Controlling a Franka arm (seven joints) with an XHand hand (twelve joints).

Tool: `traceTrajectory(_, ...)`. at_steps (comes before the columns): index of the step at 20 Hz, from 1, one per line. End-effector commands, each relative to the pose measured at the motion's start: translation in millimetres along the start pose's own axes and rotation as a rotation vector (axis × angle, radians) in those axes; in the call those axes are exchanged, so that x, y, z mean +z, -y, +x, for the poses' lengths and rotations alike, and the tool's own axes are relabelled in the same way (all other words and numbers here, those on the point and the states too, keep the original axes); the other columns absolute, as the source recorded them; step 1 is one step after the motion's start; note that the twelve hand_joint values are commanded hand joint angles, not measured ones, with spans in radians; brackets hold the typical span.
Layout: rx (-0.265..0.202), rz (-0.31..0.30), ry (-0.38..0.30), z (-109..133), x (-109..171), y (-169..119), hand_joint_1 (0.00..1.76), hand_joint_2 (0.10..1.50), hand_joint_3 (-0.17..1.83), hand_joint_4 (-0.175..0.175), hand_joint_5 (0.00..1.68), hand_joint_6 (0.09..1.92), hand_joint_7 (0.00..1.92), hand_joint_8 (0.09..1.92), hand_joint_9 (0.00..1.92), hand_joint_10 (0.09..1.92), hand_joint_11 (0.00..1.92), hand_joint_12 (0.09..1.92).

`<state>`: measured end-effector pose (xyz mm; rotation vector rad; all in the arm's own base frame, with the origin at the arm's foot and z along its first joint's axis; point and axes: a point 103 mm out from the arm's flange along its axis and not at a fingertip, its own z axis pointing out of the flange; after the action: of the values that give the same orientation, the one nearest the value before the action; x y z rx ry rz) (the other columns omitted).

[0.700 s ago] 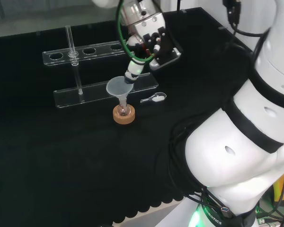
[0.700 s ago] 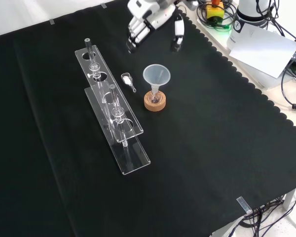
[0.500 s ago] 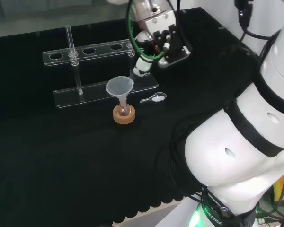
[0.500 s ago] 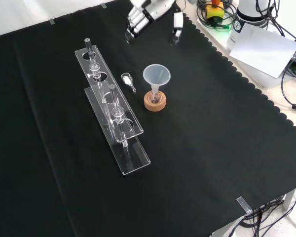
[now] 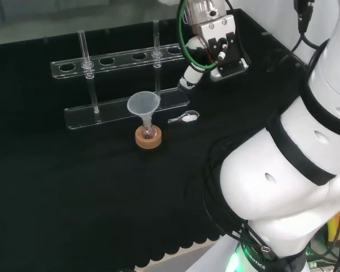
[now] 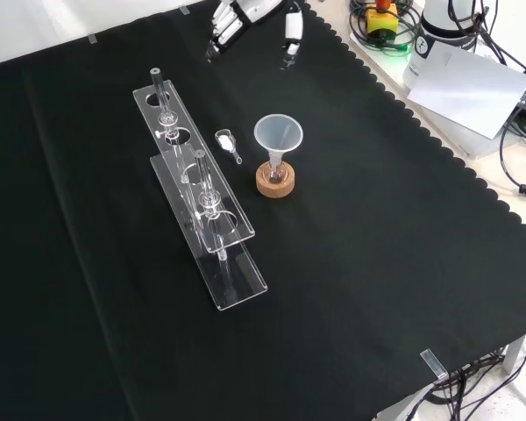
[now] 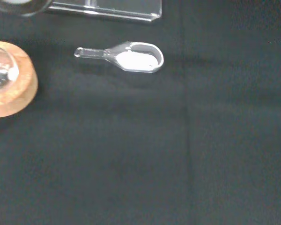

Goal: Pick up the weighing funnel.

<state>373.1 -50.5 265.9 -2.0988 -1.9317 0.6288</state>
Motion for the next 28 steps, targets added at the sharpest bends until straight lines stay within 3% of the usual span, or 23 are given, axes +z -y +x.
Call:
traceTrajectory(1,-0.008,-0.016,-0.073,-36,36,-49,0.73,0.63,0.44,-0.047,0.30,0.09,0.22,0.71,0.47,0.69,0.46,1.38)
traceTrajectory(7,-0.015,-0.033,-0.101,-44,63,-79,0.80,0.62,0.48,-0.037,0.42,0.09,0.31,0.70,0.54,0.65,0.50,1.35)
traceTrajectory(13,-0.042,-0.013,-0.104,-42,86,-104,0.84,0.61,0.50,-0.028,0.49,0.09,0.33,0.70,0.57,0.64,0.52,1.34)
traceTrajectory(28,-0.099,-0.003,-0.100,-31,110,-132,0.88,0.59,0.54,-0.019,0.54,0.09,0.36,0.70,0.60,0.61,0.53,1.32)
